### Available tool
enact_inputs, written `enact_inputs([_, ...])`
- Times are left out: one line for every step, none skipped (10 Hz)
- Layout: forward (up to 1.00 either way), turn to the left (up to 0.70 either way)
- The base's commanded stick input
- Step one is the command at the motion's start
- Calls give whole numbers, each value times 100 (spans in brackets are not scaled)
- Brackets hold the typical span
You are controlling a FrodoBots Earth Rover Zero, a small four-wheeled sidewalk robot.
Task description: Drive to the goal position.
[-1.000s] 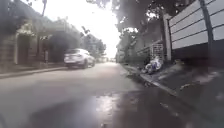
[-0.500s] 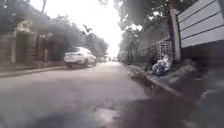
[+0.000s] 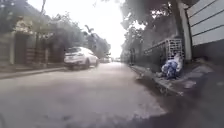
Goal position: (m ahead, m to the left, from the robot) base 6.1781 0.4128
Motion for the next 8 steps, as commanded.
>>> enact_inputs([100, -33])
enact_inputs([100, -33])
enact_inputs([100, -33])
enact_inputs([100, -30])
enact_inputs([100, -15])
enact_inputs([100, 0])
enact_inputs([100, -2])
enact_inputs([100, 0])
